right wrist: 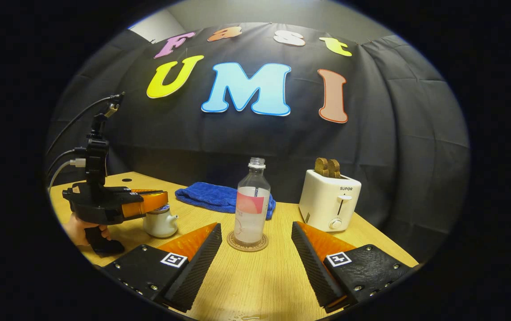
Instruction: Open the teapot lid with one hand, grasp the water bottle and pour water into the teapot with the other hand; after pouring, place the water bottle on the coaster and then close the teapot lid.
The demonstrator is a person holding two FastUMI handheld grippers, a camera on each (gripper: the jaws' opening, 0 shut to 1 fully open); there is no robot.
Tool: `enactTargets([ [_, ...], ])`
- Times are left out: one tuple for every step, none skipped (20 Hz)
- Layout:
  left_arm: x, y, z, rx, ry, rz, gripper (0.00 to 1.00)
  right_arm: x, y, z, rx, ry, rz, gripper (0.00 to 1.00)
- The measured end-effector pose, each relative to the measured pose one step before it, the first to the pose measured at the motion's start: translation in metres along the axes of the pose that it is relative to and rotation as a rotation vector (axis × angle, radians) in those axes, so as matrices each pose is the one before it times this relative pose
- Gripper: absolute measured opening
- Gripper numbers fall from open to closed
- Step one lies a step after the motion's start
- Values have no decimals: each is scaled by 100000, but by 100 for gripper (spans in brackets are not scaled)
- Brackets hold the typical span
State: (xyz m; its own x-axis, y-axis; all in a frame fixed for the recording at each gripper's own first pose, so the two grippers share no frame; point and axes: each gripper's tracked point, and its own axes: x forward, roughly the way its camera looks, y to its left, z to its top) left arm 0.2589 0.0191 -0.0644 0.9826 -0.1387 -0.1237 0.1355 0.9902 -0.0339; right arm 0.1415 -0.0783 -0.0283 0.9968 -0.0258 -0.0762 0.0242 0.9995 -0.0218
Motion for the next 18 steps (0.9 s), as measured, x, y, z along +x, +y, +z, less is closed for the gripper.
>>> enactTargets([
  [-3, 51, 112, -92, -147, 26, 22, -24, 56, -10, 69, 160, 107, 98],
  [-100, -335, 120, -38, 178, -634, 30, 71, -37, -77, 214, 293, -72, 98],
  [41, 67, 105, 386, -219, 849, 39, -119, -29, 27, 279, 28, -101, 98],
  [-446, -206, 277, 348, 40, 205, 48, -123, 7, 240, 397, -252, -75, 98],
  [-616, 60, 205, 378, 33, 539, 57, -220, 102, 393, 432, -965, 213, 98],
  [-817, -171, 244, 10, -662, 297, 65, -197, 148, 507, 56, -1389, 165, 98],
  [-897, 100, 356, 39, -1510, 935, 71, -262, 73, 304, -494, -629, -393, 98],
  [-880, -24, 286, 310, 2, 468, 76, -347, -8, 59, -829, -338, -317, 98],
  [-904, 86, 237, 423, -623, 1636, 86, -572, 242, 299, -853, -218, 479, 98],
  [-1242, -18, 367, 294, -306, 983, 95, -571, 267, 242, -431, -713, 508, 98],
  [-813, -206, 646, 396, -819, 1154, 97, -722, 252, 308, -389, -766, 445, 98],
  [-1076, -438, 408, 371, -401, -9, 95, -794, -56, 179, -147, -433, -288, 98],
  [-1032, -537, 229, 406, -779, -158, 95, -839, -100, 197, 575, -625, -512, 98],
  [-1118, -531, 438, 531, -966, -292, 96, -870, 123, 139, 1131, -498, 53, 98],
  [-1113, -569, 135, 440, -682, -188, 95, -856, 73, 191, 1162, -379, -40, 98],
  [-1108, -600, 280, 236, -506, -467, 95, -794, -147, 36, 548, -139, -213, 98],
  [-1144, -540, 106, -113, -182, -164, 96, -869, -91, 113, 383, -297, -365, 98],
  [-1060, -458, 185, 15, -749, -266, 96, -752, -114, 81, 172, -68, -434, 98],
])
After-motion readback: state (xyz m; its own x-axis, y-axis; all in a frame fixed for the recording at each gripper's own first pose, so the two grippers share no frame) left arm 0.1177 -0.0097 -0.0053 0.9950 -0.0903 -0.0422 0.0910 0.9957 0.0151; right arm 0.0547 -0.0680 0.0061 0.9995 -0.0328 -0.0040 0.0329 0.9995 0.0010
